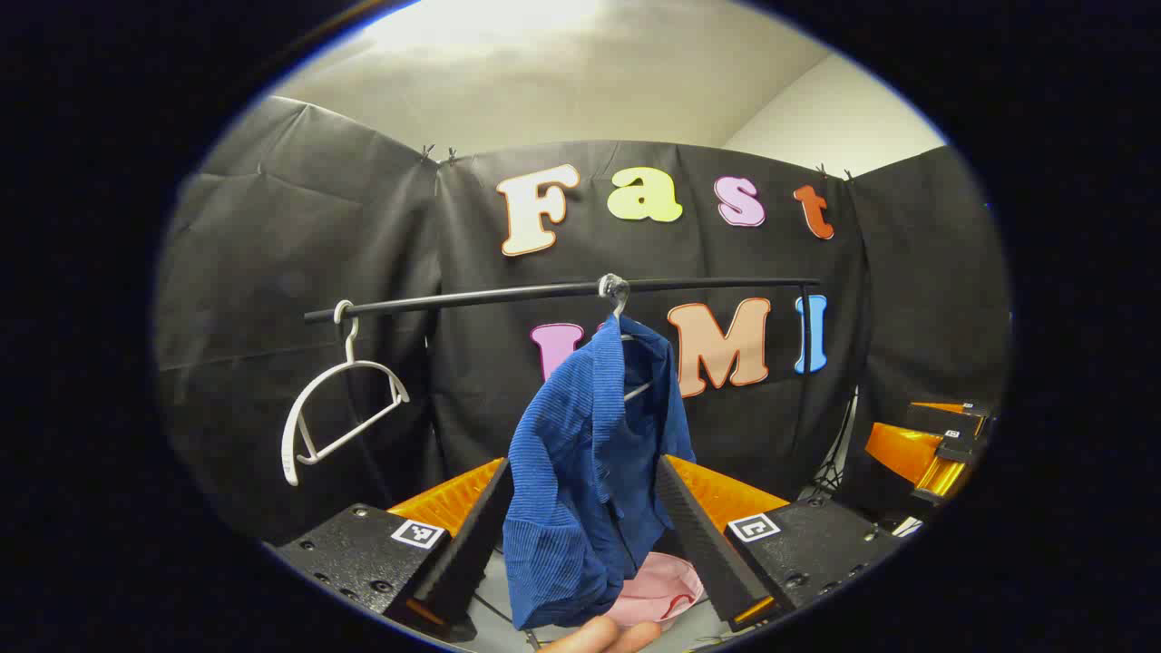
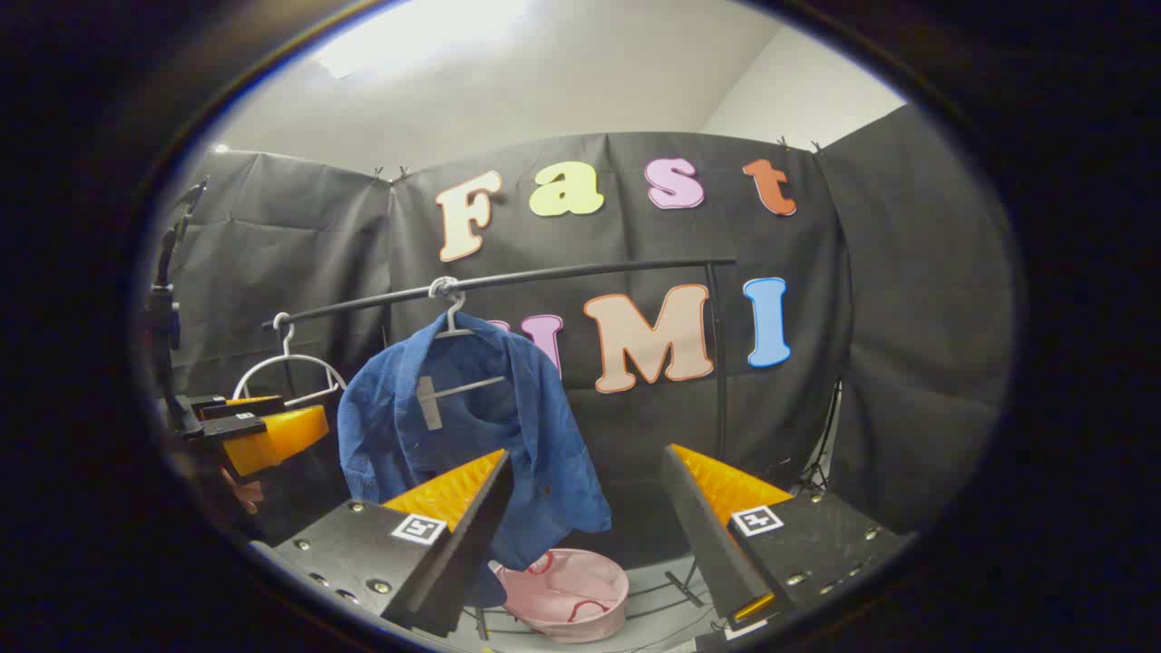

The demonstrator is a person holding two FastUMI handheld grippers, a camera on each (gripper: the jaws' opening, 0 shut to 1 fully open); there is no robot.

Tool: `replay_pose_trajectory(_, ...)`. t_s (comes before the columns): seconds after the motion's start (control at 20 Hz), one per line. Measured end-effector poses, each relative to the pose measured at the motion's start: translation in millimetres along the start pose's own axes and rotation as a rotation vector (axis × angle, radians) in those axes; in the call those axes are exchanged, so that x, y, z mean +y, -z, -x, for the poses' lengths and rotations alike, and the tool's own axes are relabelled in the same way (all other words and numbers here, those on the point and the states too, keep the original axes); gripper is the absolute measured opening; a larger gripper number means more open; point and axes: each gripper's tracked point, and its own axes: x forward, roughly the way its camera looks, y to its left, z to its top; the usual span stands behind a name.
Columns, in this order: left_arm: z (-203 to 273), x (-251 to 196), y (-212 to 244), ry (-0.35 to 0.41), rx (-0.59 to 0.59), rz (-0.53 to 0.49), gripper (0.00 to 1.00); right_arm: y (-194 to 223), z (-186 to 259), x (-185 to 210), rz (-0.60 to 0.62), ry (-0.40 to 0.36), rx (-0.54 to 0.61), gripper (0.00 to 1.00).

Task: Grasp the clothes on the hanger with both hands and then place them into the laundry hamper below.

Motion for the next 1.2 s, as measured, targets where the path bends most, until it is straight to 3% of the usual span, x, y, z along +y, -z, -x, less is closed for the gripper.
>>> replay_pose_trajectory(0.1,0,-3,-3,0.004,-0.011,0.006,1.0,-3,3,-2,-0.007,-0.007,-0.006,0.99)
replay_pose_trajectory(0.35,-3,-13,0,0.013,-0.014,0.007,1.0,-4,3,1,0.001,-0.048,-0.002,0.98)
replay_pose_trajectory(0.45,-6,-15,4,0.011,-0.007,0.006,1.0,-3,1,-7,0.011,-0.026,-0.004,0.95)
replay_pose_trajectory(0.8,-21,-15,22,-0.016,0.032,-0.012,0.98,-3,-19,-22,-0.024,0.067,-0.006,0.99)
replay_pose_trajectory(1.2,-85,-6,58,-0.062,0.04,-0.028,1.0,20,-70,-1,-0.011,0.063,0.07,0.99)
